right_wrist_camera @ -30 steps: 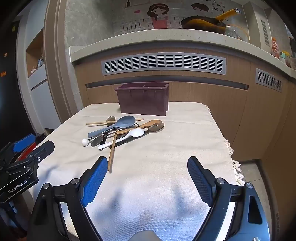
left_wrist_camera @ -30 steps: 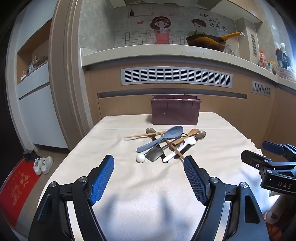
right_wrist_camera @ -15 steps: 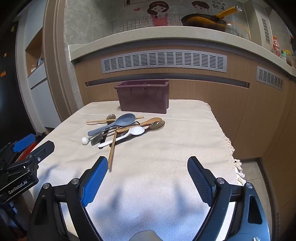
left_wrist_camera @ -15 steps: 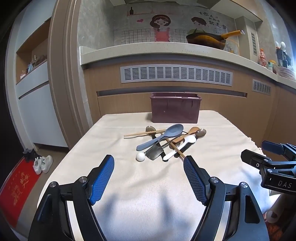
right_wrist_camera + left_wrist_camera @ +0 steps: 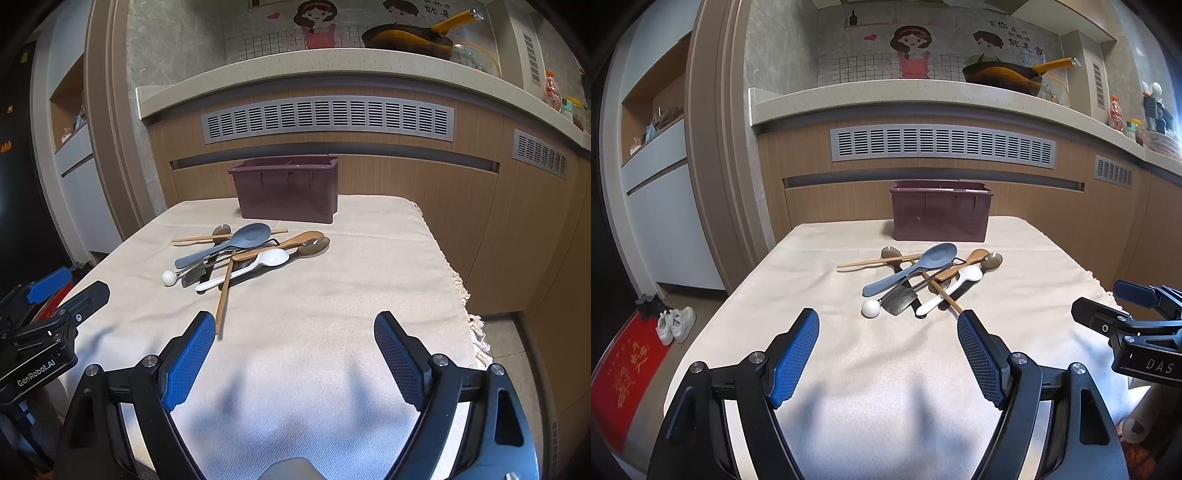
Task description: Organize utensils
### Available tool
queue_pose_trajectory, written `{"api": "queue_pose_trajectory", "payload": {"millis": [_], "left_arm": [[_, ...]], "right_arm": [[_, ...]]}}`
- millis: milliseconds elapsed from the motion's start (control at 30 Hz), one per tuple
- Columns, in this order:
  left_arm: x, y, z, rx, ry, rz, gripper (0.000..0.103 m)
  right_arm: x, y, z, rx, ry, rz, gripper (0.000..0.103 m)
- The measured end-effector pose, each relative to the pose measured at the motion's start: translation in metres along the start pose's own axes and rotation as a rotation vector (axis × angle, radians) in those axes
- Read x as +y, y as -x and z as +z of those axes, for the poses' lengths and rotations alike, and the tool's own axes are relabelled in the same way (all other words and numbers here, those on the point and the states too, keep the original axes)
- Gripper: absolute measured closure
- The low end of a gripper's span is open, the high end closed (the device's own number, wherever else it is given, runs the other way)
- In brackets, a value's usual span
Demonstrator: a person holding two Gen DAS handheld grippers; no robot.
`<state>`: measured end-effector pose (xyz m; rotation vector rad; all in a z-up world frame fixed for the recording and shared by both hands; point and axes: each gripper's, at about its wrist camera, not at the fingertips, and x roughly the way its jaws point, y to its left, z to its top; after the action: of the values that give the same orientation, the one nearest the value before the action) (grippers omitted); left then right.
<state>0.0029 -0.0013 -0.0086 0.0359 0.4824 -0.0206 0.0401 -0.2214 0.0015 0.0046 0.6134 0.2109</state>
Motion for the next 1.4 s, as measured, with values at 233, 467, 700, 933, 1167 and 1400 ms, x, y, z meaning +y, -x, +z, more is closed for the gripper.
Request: {"api": "queue_pose_trajectory", "payload": {"millis": [233,467,700,933,1167,1400], "left_arm": [[0.0005,-0.0014,-0.002,0.007,0.001,0.0,0.026],[0.0012,-0.0016,-0.0025,0.013,0.003,-0.001,0.026],[0.0013,-0.0012,-0.0017,0.016,0.001,-0.004,0.026],[0.0016,-0.0008,-0.0009,0.018,0.001,-0.005,0.026],[0.0036,-0.0008,0.0008,0.031,0.017,-0.049,0.026],[0.007,0.0001,0.0031,0.028,0.034,-0.054,0.026]], "right_arm": [[-0.0007,-0.0021,0.0005,0.013,-0.004,0.003,0.017],[-0.0004,-0.0024,0.0003,0.022,-0.005,0.002,0.017],[-0.0008,-0.0026,0.0007,0.027,-0.003,0.004,0.017],[-0.0008,-0.0032,0.0015,0.031,-0.006,0.005,0.017],[-0.0002,-0.0021,0.0016,0.026,0.0,0.0,0.017],[0.0008,-0.0008,0.0016,0.02,0.005,-0.001,0.017]]}}
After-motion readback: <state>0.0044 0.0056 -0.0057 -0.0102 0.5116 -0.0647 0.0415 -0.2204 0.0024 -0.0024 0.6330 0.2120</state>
